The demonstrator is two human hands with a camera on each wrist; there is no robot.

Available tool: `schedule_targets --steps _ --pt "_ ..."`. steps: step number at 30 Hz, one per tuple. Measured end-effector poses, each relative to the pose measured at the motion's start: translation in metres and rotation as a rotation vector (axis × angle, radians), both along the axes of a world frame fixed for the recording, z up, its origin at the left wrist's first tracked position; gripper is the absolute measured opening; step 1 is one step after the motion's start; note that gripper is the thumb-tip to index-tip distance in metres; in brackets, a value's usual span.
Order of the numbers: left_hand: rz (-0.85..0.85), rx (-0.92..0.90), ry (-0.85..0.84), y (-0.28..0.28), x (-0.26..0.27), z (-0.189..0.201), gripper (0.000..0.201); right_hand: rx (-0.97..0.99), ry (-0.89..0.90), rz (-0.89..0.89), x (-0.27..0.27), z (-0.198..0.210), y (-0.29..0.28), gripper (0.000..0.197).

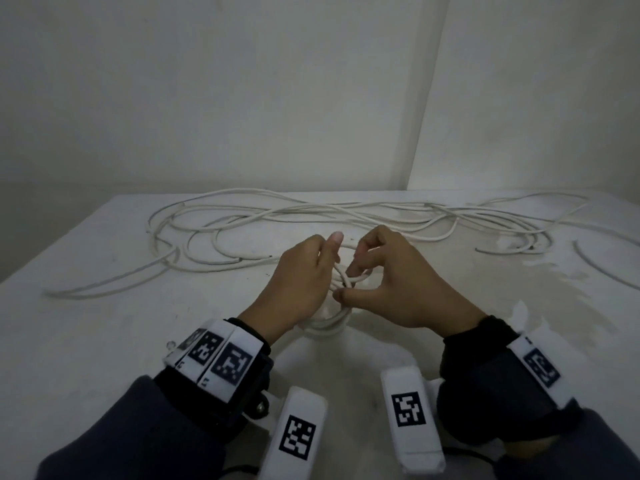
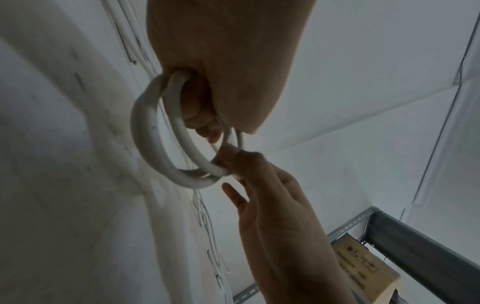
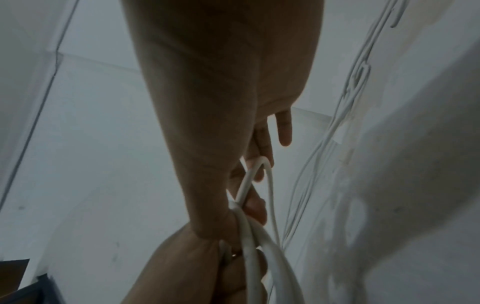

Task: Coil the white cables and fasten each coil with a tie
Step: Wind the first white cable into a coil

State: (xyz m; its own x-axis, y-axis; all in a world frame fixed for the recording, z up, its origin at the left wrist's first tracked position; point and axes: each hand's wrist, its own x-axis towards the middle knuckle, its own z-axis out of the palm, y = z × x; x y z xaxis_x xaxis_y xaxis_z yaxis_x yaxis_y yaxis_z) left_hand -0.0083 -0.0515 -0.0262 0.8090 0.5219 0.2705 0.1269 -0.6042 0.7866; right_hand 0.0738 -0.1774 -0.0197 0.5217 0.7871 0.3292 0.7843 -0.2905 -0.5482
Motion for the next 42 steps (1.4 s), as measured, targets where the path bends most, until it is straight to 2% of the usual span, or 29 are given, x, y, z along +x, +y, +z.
schedule_targets --steps 2,7,9,11,16,21,24,26,28,30,33,38,42 --pt "-0.024 -0.151 -0.026 0.004 0.002 -0.002 0.048 0.03 0.003 0.014 0.004 -0.006 0.003 0.015" --pt "-0.211 -0.846 -0.004 0.004 0.0 0.0 0.053 0.128 0.07 0.028 0.014 -0.013 0.004 0.018" --pt "-0.273 -1.093 -0.025 0.006 0.001 0.002 0.04 0.193 0.078 0.046 0.014 -0.013 0.004 0.024" --pt "-0.303 -1.182 -0.071 0.011 0.002 0.002 0.02 0.233 0.055 0.029 0.014 -0.012 0.004 0.036" --pt "-0.316 -1.111 -0.127 0.014 0.003 -0.003 0.024 0.178 0.062 0.091 0.012 -0.01 0.003 0.045" --pt "-0.239 -1.157 -0.226 0.016 0.006 -0.005 0.021 0.349 0.16 -0.013 0.013 -0.006 0.0 0.032" --pt "-0.246 -1.154 -0.248 0.014 0.005 -0.005 0.018 0.393 0.197 -0.029 0.011 -0.004 0.0 0.036" --pt "-0.235 -1.139 -0.259 0.013 0.005 -0.004 0.017 0.444 0.306 -0.055 0.012 -0.005 -0.001 0.04" --pt "-0.219 -1.116 -0.258 0.013 0.004 -0.003 0.015 0.459 0.355 -0.065 0.011 -0.005 0.0 0.035" --pt "-0.209 -1.091 -0.238 0.012 0.003 -0.003 0.014 0.444 0.346 -0.037 0.009 -0.004 0.001 0.028" --pt "-0.177 -1.048 -0.209 0.01 0.003 -0.004 0.012 0.41 0.36 0.041 0.006 -0.003 0.0 0.028" --pt "-0.13 -1.142 -0.308 0.01 0.005 -0.004 0.016 0.325 0.605 0.082 0.006 -0.004 -0.001 0.019" --pt "-0.141 -1.015 -0.206 0.01 0.0 -0.003 0.013 0.254 0.629 0.097 0.005 -0.004 -0.003 0.007"
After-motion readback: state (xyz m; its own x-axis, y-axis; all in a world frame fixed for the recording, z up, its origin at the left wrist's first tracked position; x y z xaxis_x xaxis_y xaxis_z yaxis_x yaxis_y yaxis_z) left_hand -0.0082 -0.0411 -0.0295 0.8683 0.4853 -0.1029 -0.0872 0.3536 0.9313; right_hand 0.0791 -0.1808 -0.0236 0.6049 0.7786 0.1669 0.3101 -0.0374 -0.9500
